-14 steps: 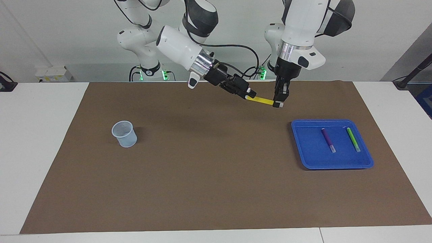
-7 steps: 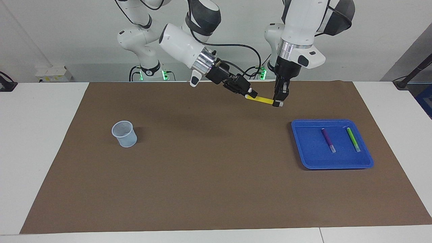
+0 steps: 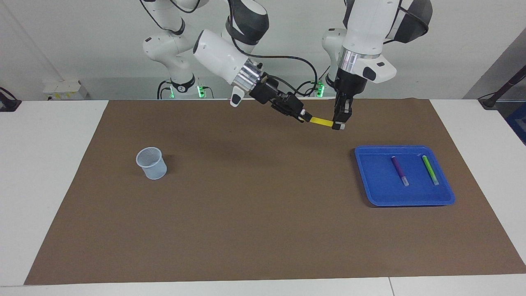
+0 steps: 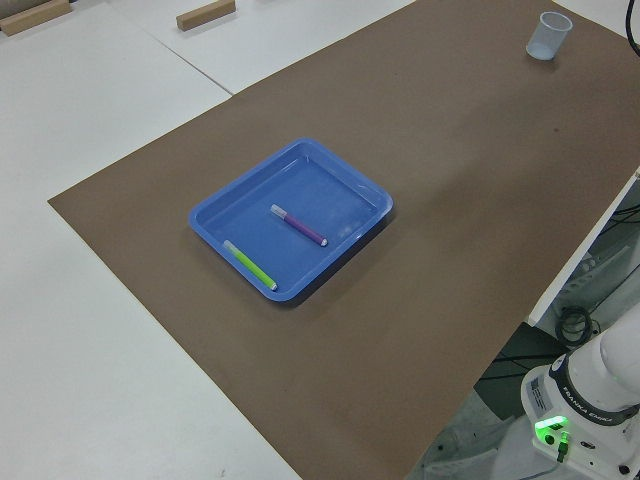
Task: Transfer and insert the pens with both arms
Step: 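Close the right gripper on the yellow pen beside the left gripper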
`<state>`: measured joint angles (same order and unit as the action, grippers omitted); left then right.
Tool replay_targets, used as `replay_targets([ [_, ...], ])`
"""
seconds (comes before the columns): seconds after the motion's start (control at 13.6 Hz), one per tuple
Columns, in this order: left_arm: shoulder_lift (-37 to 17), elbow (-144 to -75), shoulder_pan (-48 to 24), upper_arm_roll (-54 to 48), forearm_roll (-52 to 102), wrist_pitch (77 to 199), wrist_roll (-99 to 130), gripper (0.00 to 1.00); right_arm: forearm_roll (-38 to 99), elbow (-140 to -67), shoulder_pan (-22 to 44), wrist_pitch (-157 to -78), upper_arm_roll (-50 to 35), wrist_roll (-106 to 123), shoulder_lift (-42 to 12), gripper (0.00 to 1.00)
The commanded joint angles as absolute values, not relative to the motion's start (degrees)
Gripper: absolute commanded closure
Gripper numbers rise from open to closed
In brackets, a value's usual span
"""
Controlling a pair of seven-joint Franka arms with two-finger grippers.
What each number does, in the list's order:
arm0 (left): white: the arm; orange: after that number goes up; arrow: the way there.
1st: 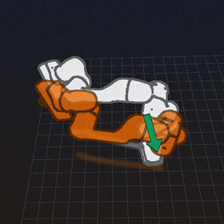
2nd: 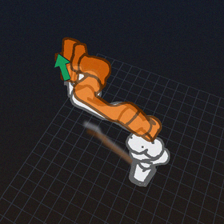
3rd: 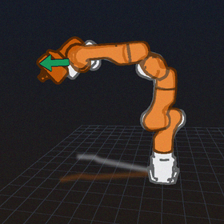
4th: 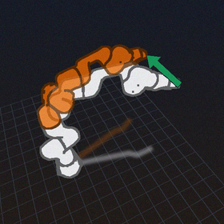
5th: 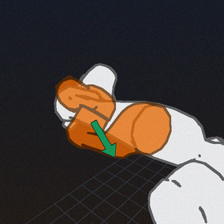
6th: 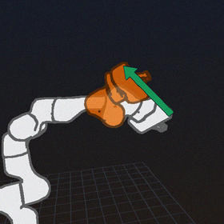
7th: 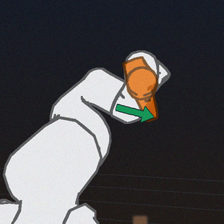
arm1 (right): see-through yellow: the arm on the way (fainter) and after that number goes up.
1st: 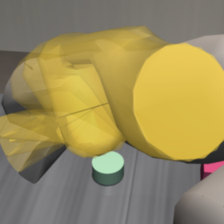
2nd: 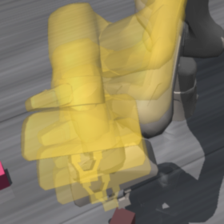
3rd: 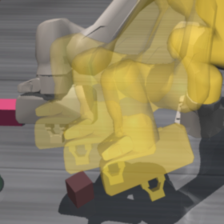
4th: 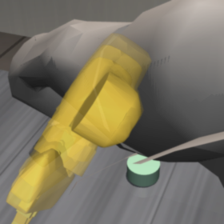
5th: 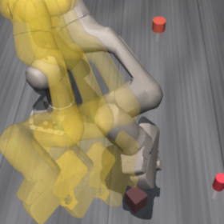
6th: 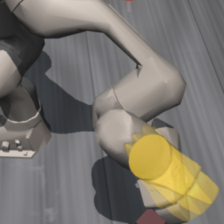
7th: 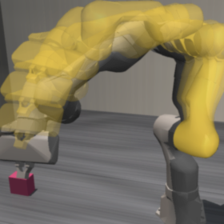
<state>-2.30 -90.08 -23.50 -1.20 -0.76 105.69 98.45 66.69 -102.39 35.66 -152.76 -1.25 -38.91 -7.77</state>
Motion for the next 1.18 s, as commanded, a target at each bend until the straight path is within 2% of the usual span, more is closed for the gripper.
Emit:
replay_targets([
  [0.0, -0.8, -91.1, -24.3, -0.7, -1.8, 104.8, 99.5, 1.00, 68.2, -102.1, 36.0, -154.3, -1.2, -38.2, -8.4, 0.64],
  [0.07, -0.9, -91.1, -24.3, -0.7, -1.8, 104.8, 99.5, 1.00, 68.3, -102.1, 36.1, -154.3, -1.2, -38.3, -8.4, 0.67],
  [0.3, -0.8, -91.1, -24.3, -0.7, -1.8, 104.8, 99.5, 1.00, 68.3, -102.0, 36.1, -154.3, -1.2, -38.4, -8.4, 0.67],
  [0.44, -0.8, -91.1, -24.3, -0.7, -1.8, 104.8, 99.6, 1.00, 68.4, -101.8, 36.6, -154.3, -1.2, -38.9, -8.4, 0.46],
  [0.59, -0.8, -91.1, -24.3, -0.7, -1.8, 104.8, 99.6, 1.00, 68.4, -101.9, 36.7, -154.3, -1.2, -38.9, -8.4, 0.46],
  [0.89, -0.8, -91.1, -24.3, -0.7, -1.8, 104.8, 99.6, 1.00, 68.4, -101.9, 36.9, -155.8, -1.2, -39.0, -8.3, 0.55],
  [1.11, -0.8, -91.1, -24.3, -0.7, -1.8, 104.8, 100.1, 1.00, 68.4, -101.9, 37.4, -156.4, -1.2, -38.8, -8.5, 0.74],
])
